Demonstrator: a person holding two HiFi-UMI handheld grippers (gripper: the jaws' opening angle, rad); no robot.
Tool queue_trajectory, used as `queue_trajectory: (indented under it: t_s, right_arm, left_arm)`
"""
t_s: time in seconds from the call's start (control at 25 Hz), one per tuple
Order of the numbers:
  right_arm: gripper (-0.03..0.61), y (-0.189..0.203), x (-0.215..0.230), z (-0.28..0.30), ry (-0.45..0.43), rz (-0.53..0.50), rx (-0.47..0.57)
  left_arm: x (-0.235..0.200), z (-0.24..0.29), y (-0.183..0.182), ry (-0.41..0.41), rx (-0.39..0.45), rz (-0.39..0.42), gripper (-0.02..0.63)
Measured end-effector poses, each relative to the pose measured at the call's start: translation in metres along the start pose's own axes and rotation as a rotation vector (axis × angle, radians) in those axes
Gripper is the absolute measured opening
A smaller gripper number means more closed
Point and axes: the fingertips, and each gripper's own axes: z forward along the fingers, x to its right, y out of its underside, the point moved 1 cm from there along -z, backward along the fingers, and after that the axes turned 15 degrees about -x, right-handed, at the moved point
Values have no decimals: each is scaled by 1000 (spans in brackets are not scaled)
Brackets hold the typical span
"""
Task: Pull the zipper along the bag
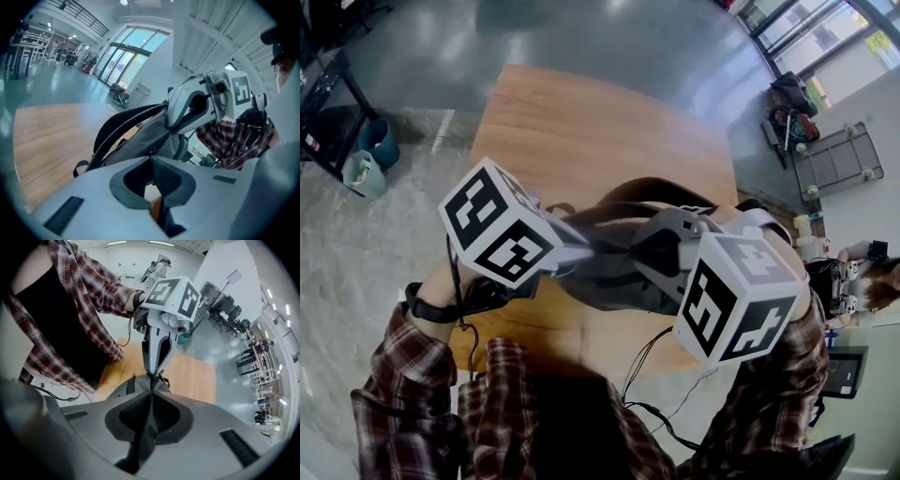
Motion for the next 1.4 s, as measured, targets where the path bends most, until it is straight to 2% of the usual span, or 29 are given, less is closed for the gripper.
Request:
queue_trajectory:
  t_s: [0.12, 0.56, 0.72, 0.88, 0.96, 1.0, 1.08, 1.16, 1.24, 1.4]
  right_arm:
    - [29, 3, 1, 0, -2, -4, -7]
    - [29, -3, -6, 1, -39, -10, 23]
    - [29, -4, -8, 2, -50, 4, 41]
    - [31, -1, -3, 0, -64, 49, 88]
    - [35, -4, -1, -6, -95, 86, 174]
    - [35, -7, 0, -12, -120, 107, 251]
    - [34, -13, 7, -33, -175, 190, 436]
    - [34, -11, 20, -51, -177, 301, 536]
    - [34, -14, 39, -59, -109, 419, 582]
    - [34, -25, 80, -70, 46, 770, 732]
  left_arm:
    - [-18, 8, 10, -32, -26, -42, 12]
    - [-85, 86, 67, -37, -142, -220, 14]
    - [-98, 108, 78, 1, -106, -279, 15]
    - [-97, 97, 79, -2, -85, -257, 17]
    - [-97, 81, 85, -27, -99, -229, 17]
    - [-98, 69, 90, -45, -92, -217, 17]
    - [-97, 39, 93, -69, -32, -215, 15]
    - [-89, 6, 83, -77, 70, -215, 15]
    - [-77, -26, 60, -115, 174, -181, 15]
    - [-47, -74, 3, -312, 344, -94, 15]
